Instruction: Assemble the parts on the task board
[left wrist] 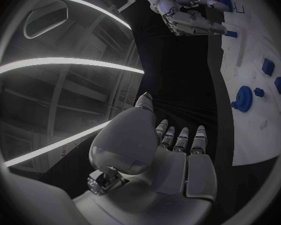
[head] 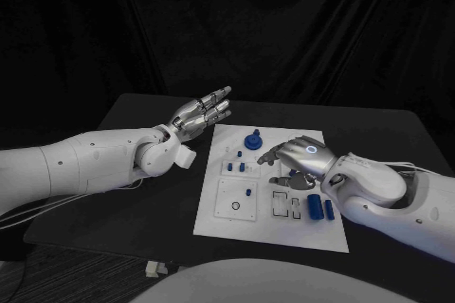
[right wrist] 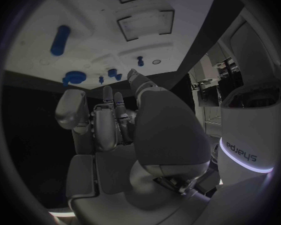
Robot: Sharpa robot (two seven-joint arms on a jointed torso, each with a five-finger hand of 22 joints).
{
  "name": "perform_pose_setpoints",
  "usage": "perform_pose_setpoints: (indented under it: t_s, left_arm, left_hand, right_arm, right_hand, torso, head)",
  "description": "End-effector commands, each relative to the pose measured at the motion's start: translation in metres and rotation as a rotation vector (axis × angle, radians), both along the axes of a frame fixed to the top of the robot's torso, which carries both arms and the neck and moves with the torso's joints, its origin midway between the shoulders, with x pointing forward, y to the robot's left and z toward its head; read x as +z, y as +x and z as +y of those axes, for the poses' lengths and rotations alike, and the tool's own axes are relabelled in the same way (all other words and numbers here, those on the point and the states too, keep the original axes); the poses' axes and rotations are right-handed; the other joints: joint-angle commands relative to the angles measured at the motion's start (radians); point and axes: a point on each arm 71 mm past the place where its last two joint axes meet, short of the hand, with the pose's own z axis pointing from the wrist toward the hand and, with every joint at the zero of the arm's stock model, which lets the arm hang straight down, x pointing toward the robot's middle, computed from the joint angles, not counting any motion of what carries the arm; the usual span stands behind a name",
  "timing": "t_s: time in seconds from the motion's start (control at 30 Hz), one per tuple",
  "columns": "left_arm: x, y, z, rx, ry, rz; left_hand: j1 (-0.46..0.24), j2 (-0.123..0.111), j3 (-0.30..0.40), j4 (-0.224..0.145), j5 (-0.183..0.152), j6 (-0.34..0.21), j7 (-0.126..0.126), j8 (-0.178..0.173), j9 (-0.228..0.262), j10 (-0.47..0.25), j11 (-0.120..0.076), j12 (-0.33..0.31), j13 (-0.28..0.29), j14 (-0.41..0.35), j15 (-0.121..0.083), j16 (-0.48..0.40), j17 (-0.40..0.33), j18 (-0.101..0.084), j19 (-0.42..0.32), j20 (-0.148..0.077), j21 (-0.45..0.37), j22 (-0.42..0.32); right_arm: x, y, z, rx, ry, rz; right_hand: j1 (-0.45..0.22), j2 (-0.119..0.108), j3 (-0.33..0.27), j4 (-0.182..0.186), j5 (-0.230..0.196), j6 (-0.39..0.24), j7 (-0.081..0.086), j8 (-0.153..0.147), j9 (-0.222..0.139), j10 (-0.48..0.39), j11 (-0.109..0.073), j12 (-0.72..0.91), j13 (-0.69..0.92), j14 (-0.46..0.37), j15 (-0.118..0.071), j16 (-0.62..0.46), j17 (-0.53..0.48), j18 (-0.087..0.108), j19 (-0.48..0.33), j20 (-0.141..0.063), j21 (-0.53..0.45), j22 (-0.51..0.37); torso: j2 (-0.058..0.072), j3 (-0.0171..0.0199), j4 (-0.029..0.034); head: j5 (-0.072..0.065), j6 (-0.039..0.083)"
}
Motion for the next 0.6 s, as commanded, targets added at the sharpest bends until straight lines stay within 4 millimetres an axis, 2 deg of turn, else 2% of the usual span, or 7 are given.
perform_pose_setpoints:
  t_s: [0.03,0.07,0.23,0.33,0.5,0.6]
  left_arm:
    - [0.000,0.000,-0.002,-0.007,-0.016,-0.002]
    - [0.000,0.000,-0.002,-0.007,-0.016,-0.002]
    - [0.000,0.000,-0.003,-0.010,-0.017,-0.002]
    - [0.000,0.000,-0.004,-0.013,-0.018,0.000]
    - [0.000,0.000,-0.005,-0.010,-0.019,-0.004]
    - [0.000,0.000,-0.005,-0.008,-0.019,-0.007]
  left_hand:
    - [0.012,0.000,0.000,-0.008,0.006,-0.001,0.006,0.006,0.002,0.003,0.004,0.003,0.001,0.000,0.006,-0.004,-0.001,0.016,0.001,0.004,0.002,0.001]
    - [0.012,0.000,0.000,-0.008,0.006,-0.001,0.006,0.006,0.002,0.003,0.004,0.003,0.001,0.000,0.006,-0.004,-0.001,0.016,0.001,0.004,0.002,0.001]
    - [0.019,0.003,0.001,-0.011,0.020,0.000,0.009,0.006,0.002,0.003,0.004,0.004,0.001,0.000,0.006,-0.004,-0.001,0.016,0.001,0.005,0.002,0.000]
    - [0.024,0.004,0.001,-0.014,0.026,0.017,0.029,0.010,0.004,0.003,-0.001,0.004,0.001,0.000,0.005,-0.004,-0.001,0.016,0.001,0.005,0.002,0.000]
    - [0.030,0.005,0.001,-0.019,0.036,0.038,0.037,0.015,0.007,0.002,0.000,0.003,0.001,0.000,0.001,-0.004,-0.001,0.016,0.001,0.004,0.002,-0.002]
    - [0.032,0.005,0.000,-0.020,0.040,0.039,0.037,0.016,0.007,0.002,0.000,0.003,0.001,0.000,-0.003,-0.004,-0.001,0.016,0.000,0.002,0.002,-0.002]
  right_arm:
    - [0.011,0.005,-0.009,-0.026,0.051,-0.027]
    - [0.014,0.010,-0.017,-0.049,0.041,-0.030]
    - [0.016,0.025,-0.042,-0.130,0.003,-0.021]
    - [0.010,0.031,-0.056,-0.175,-0.015,-0.005]
    - [-0.002,0.036,-0.067,-0.216,-0.038,0.023]
    - [-0.009,0.037,-0.070,-0.230,-0.053,0.040]
  right_hand:
    - [0.006,0.006,0.003,0.008,0.019,0.016,0.005,0.008,0.000,0.010,-0.005,0.007,0.000,0.022,-0.009,0.025,0.033,-0.006,0.024,-0.003,0.041,0.146]
    - [0.009,0.006,0.006,0.013,0.031,0.022,0.009,0.009,-0.002,0.019,-0.008,0.010,-0.004,0.040,-0.010,0.052,0.072,-0.016,0.048,-0.005,0.092,0.160]
    - [0.004,0.006,0.007,0.026,0.026,0.044,0.007,0.018,-0.004,0.012,-0.006,0.001,-0.016,0.054,-0.013,0.073,0.102,-0.021,0.066,-0.007,0.127,0.168]
    - [0.001,0.004,0.006,0.033,0.021,0.060,-0.002,0.022,-0.006,0.007,-0.005,-0.012,-0.029,0.060,-0.013,0.081,0.114,-0.025,0.076,-0.009,0.147,0.172]
    - [-0.004,0.000,-0.001,0.041,-0.001,0.072,-0.003,0.021,-0.012,0.006,-0.004,-0.028,-0.046,0.064,-0.013,0.083,0.115,-0.026,0.082,-0.009,0.156,0.174]
    - [-0.008,-0.003,-0.014,0.050,-0.030,0.074,0.007,0.016,-0.022,-0.013,0.001,-0.055,-0.066,0.062,-0.015,0.078,0.107,-0.026,0.081,-0.010,0.154,0.172]
  torso:
    - [-0.002,-0.0009,0.0018]
    - [-0.001,-0.0009,0.0024]
    - [0.001,-0.0002,0.0011]
    - [0.002,0.0003,0.0015]
    - [0.001,-0.0006,0.0018]
    - [0.003,-0.0002,0.0014]
  head:
    - [-0.002,0.000]
    - [-0.003,0.000]
    - [-0.007,0.000]
    - [-0.008,0.000]
    - [-0.010,0.000]
    - [-0.010,0.000]
